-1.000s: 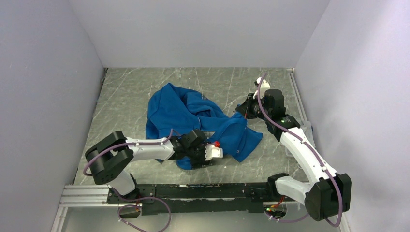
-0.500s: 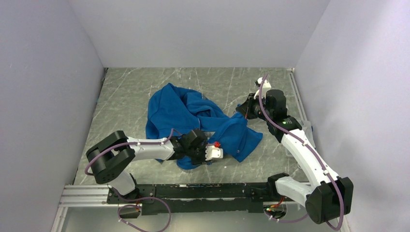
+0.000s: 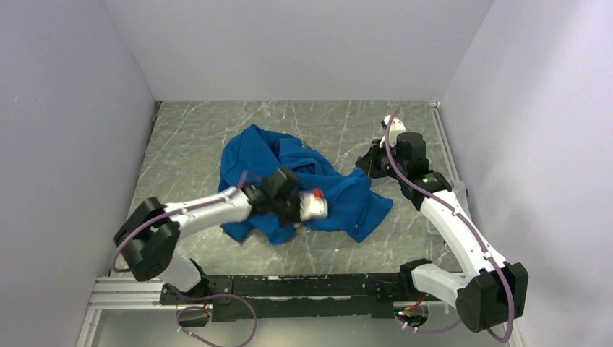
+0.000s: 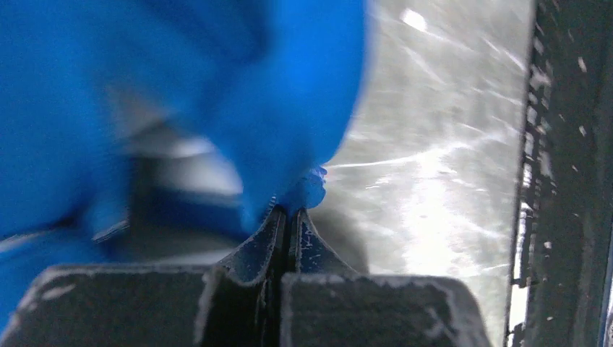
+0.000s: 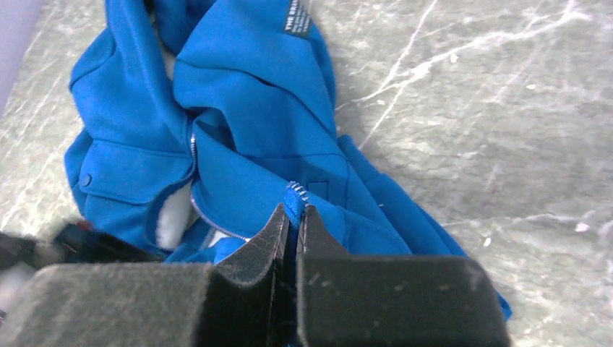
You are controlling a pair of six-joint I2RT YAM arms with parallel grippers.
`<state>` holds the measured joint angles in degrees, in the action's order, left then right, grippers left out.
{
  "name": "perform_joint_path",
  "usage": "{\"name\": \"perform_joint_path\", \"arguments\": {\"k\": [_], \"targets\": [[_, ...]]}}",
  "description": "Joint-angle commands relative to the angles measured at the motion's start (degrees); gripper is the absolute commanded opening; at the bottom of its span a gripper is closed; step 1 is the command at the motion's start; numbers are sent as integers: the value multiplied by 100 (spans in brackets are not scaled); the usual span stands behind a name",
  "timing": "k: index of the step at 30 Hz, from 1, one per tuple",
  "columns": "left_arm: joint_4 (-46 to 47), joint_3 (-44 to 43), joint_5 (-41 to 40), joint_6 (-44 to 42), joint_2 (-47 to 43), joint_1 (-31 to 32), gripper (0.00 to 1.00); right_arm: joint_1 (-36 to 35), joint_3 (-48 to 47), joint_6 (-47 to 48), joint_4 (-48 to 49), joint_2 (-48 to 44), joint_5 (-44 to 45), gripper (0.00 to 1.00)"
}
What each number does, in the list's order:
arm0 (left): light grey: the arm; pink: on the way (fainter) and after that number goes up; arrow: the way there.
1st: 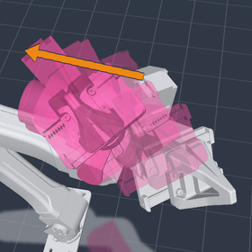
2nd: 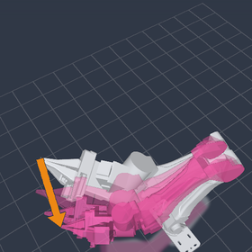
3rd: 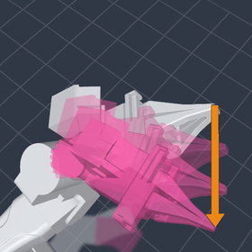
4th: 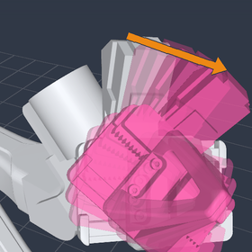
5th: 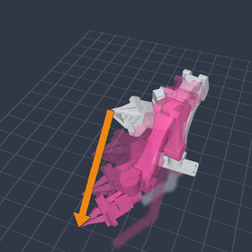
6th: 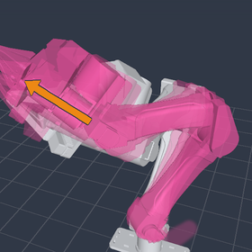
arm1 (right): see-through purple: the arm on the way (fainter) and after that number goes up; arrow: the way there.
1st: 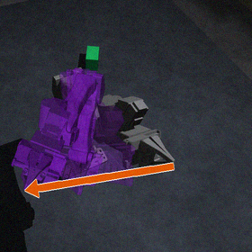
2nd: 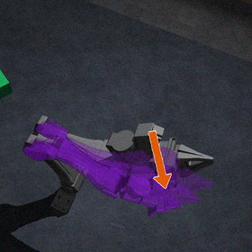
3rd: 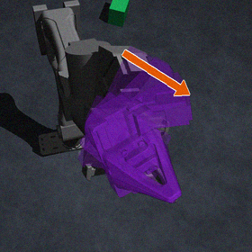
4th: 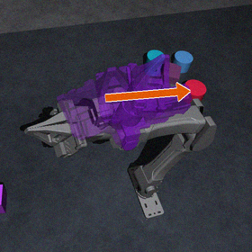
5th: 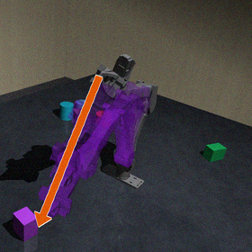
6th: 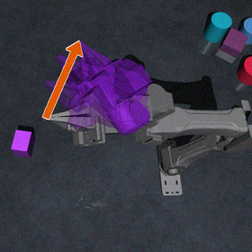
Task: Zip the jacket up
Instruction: Pick up the jacket from the center of the board.
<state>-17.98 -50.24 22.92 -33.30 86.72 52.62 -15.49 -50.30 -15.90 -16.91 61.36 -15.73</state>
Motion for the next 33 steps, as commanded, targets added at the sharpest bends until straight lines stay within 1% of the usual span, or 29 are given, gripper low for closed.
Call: {"name": "perform_joint_path", "arguments": {"k": [1, 3, 5, 7, 9, 11, 13, 15, 16, 18, 20, 23, 26, 30, 32, 33], "targets": [[-998, -1231, 993, 305, -997, -1649, 0, -3, -654, 191, -224, 95, 712, 0], [-928, -1295, 1317, 112, -1615, -2075, 0, -7, -879, 90, -208, 146, 1085, 0], [-554, -1189, 1476, -351, -2287, -2304, 0, 1, -1204, -83, -223, 255, 1421, 0], [126, -1036, 1246, -764, -2816, -2343, 0, -1, -1601, -270, -222, 445, 1341, 0], [850, -972, 884, -1077, -3104, -2368, 0, -178, -2010, -385, -165, 654, 631, 0], [1328, -1175, 686, -1305, -3232, -2411, 0, -852, -2471, -182, -267, 856, 232, 0], [1605, -1363, 780, -1537, -3364, -2431, 0, -1604, -2914, 158, -486, 1056, -455, 0], [1991, -1324, 1009, -1635, -3616, -2432, 0, -2225, -3213, 399, -649, 1153, -1152, 0], [2167, -1272, 1134, -1651, -3758, -2432, 0, -2477, -3278, 500, -658, 1115, -1364, 0], [2122, -1199, 1451, -1676, -4027, -2432, 0, -2780, -3330, 600, -652, 987, -1695, 0], [1889, -1144, 1736, -1602, -4241, -2432, 0, -2835, -3284, 578, -555, 828, -1968, 0], [1504, -1150, 1978, -1182, -4422, -2432, 0, -2837, -3187, 582, -466, 721, -2303, 0], [835, -1276, 2462, -1137, -4377, -2432, 0, -2831, -3475, 812, -860, 890, -2601, 0], [-261, -1959, 3280, -1244, -3928, -2432, 0, -2828, -3891, 1271, -1494, 1136, -3136, 0], [-249, -2041, 3618, -1052, -3745, -2432, 0, -2820, -4019, 1430, -1698, 1206, -3375, 0], [141, -1856, 3637, -730, -3762, -2432, 0, -2820, -4019, 1476, -1720, 1188, -3485, 0]]}}
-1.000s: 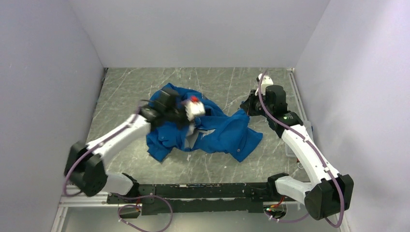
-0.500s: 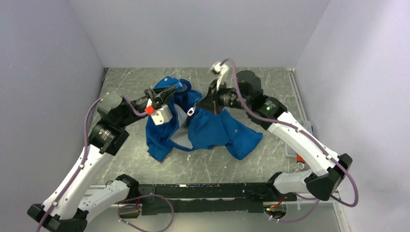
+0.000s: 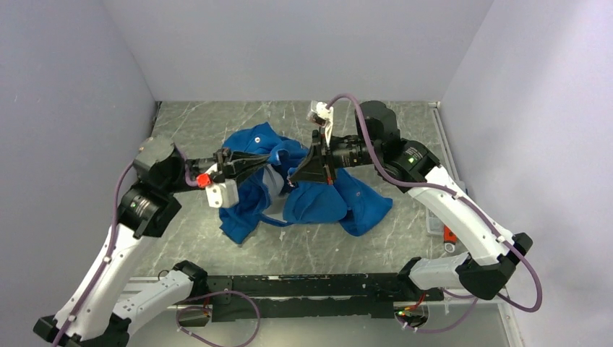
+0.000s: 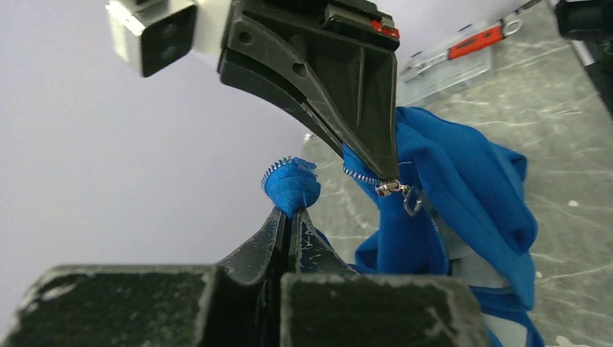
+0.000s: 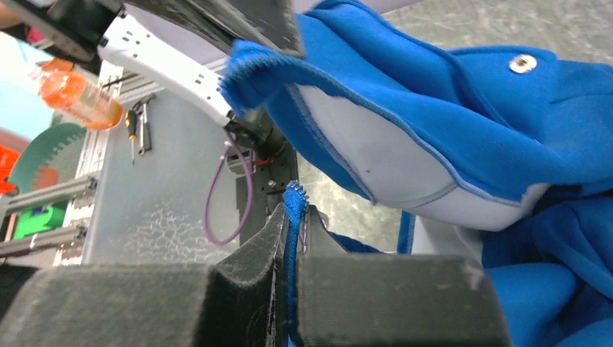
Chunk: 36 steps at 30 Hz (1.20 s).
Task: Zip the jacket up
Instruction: Pick up the jacket from the center of the board, then insert the zipper into the jacket.
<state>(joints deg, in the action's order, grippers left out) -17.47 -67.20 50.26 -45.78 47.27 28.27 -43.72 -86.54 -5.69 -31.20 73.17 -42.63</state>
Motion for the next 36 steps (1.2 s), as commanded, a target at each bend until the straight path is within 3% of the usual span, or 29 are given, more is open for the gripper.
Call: {"name": "perform_joint_path", "arguments": {"k": [1, 15, 22, 29, 36], "targets": [[510, 31, 915, 739, 116, 3, 0, 9, -357, 477, -271, -55, -883, 0], [1534, 525, 1509, 2071, 230, 0, 0, 523, -65, 631, -286, -358, -1969, 0], [1830, 727, 1473, 2116, 177, 2, 0, 523, -13, 294, 117, -243, -2151, 0], [2112, 791, 879, 2123, 193, 3, 0, 523, 564, -533, 1592, -378, -2038, 0], [1880, 830, 505, 1999, 153, 3, 0, 525, 582, -481, 1656, -463, -1654, 0]]}}
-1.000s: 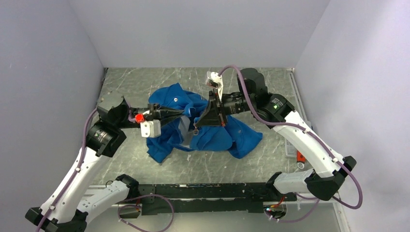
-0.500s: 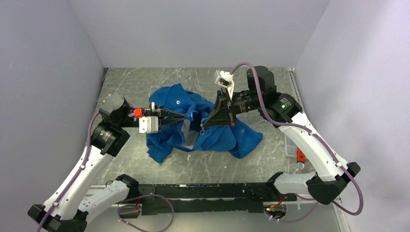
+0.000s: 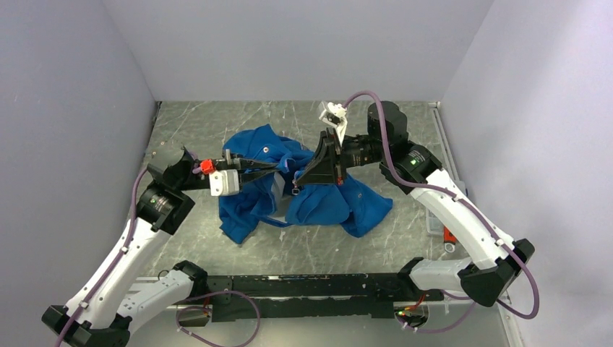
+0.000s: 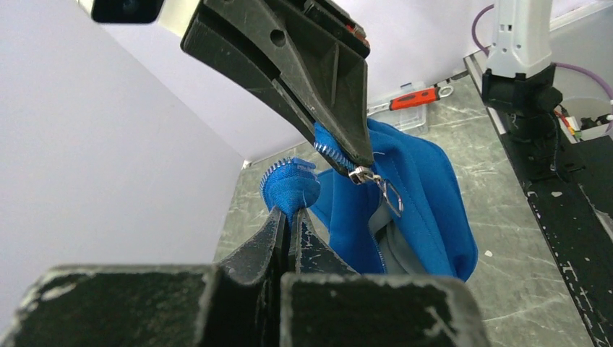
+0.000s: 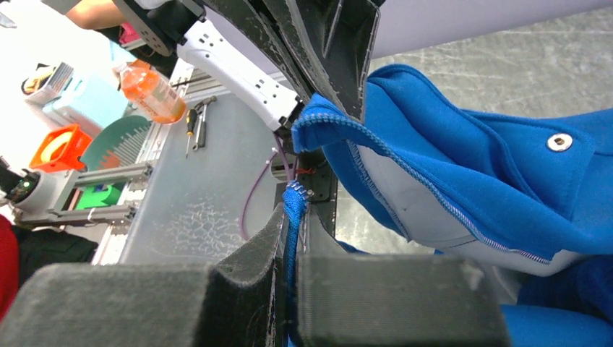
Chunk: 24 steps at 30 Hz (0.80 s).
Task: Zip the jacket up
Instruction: Insert the zipper into the jacket.
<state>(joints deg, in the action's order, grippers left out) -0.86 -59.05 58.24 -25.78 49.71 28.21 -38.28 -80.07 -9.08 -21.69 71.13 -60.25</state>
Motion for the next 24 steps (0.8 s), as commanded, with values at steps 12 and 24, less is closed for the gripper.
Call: {"name": "perform_joint_path", "arguments": {"k": [12, 24], "targets": [[231, 47, -504, -23, 11, 9, 0, -21, 46, -314, 910, -349, 561, 0], [318, 51, -445, 25, 71, 9, 0, -21, 50, -342, 948, -297, 1008, 0]]}}
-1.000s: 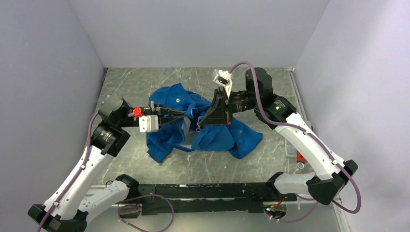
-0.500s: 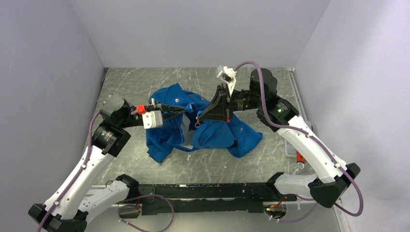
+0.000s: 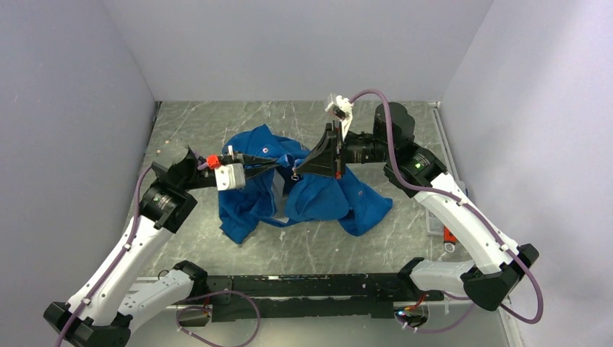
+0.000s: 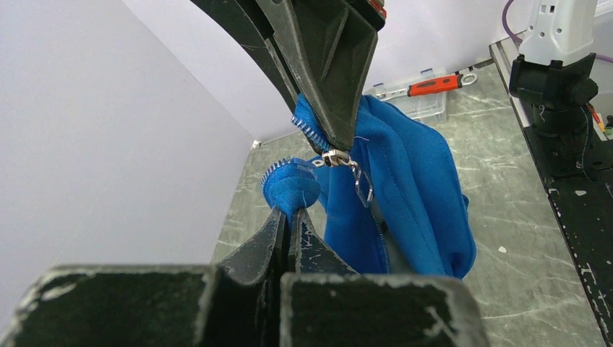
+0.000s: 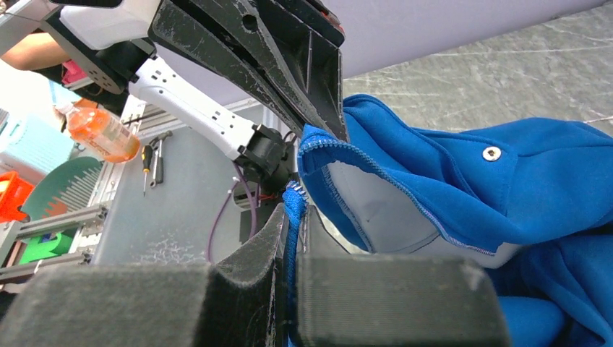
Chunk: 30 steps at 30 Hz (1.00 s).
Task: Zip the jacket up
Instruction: Insert the zipper into the jacket.
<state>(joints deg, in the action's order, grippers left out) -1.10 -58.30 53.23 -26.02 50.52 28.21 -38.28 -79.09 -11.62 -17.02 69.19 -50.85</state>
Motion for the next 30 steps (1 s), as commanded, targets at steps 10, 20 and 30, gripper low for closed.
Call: {"name": "perform_joint_path", "arguments": {"k": [10, 20, 30], "targets": [[373, -4, 98, 53, -3, 9, 0, -30, -123, -156, 528, -5, 90, 0], [380, 16, 99, 19, 19, 26, 0, -39, -229, -182, 549, 85, 58, 0], [319, 30, 70, -65, -1, 40, 0, -37, -242, -222, 606, 73, 56, 0]]}}
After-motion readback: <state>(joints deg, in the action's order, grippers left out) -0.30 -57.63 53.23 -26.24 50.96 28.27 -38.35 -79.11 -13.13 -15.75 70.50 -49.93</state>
